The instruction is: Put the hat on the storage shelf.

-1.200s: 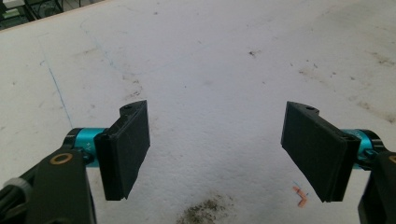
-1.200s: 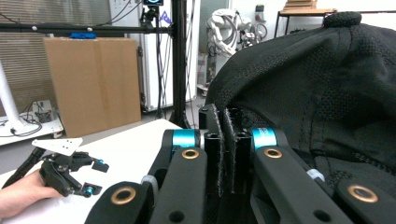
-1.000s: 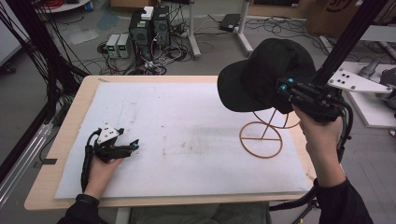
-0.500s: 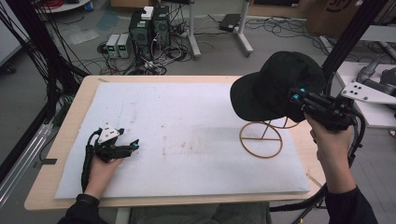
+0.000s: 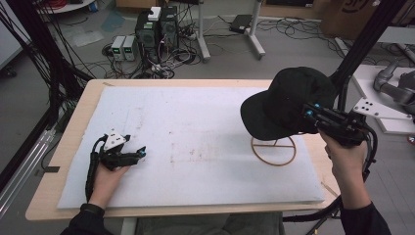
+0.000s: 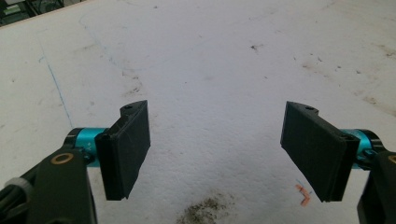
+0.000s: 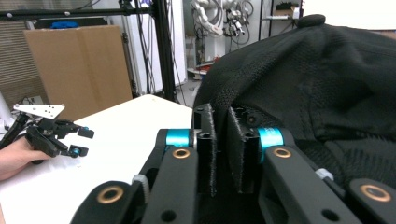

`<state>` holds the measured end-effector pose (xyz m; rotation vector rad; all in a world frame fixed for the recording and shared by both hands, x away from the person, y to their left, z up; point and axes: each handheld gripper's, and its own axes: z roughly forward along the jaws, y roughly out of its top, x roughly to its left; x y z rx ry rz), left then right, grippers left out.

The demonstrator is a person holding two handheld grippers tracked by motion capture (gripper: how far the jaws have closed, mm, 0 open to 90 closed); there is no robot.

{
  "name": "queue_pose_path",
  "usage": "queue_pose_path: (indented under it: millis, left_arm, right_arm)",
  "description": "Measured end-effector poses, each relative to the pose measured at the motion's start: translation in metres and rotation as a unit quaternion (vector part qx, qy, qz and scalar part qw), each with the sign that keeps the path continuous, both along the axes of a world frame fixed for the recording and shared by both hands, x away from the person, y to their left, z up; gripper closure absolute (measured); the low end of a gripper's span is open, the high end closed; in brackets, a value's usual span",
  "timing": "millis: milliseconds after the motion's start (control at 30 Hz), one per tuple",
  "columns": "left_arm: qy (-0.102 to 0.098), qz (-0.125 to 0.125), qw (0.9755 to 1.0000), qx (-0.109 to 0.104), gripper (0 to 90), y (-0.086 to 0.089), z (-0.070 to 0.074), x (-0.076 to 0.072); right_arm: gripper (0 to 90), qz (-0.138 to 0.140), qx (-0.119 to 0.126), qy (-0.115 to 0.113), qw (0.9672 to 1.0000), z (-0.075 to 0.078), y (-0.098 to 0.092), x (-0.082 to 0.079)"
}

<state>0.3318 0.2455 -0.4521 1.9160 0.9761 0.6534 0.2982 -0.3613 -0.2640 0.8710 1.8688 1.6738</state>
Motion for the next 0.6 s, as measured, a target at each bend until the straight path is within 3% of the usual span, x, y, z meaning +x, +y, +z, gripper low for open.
queue_pose_path:
  millis: [100, 267, 433, 600]
  left_arm:
    - [0.0, 0.001, 1.0, 0.0, 24.2, 0.0, 0.0, 0.0]
    - [0.002, 0.0, 1.0, 0.006, 24.4, -0.001, 0.0, 0.001]
    - [0.004, -0.001, 0.9999, 0.012, 24.6, -0.002, 0.0, 0.001]
    - [0.005, 0.0, 0.9999, 0.013, 24.7, -0.003, 0.0, 0.001]
  right_arm:
    - [68.4, -0.008, -0.002, 0.007, 0.9999, -0.005, 0.0, 0.0]
    - [51.8, -0.046, 0.014, -0.026, 0.9985, 0.003, -0.002, -0.009]
    - [44.8, -0.043, 0.028, -0.041, 0.9978, 0.007, 0.002, -0.014]
    - [41.3, -0.02, 0.037, -0.044, 0.9981, 0.003, 0.02, -0.015]
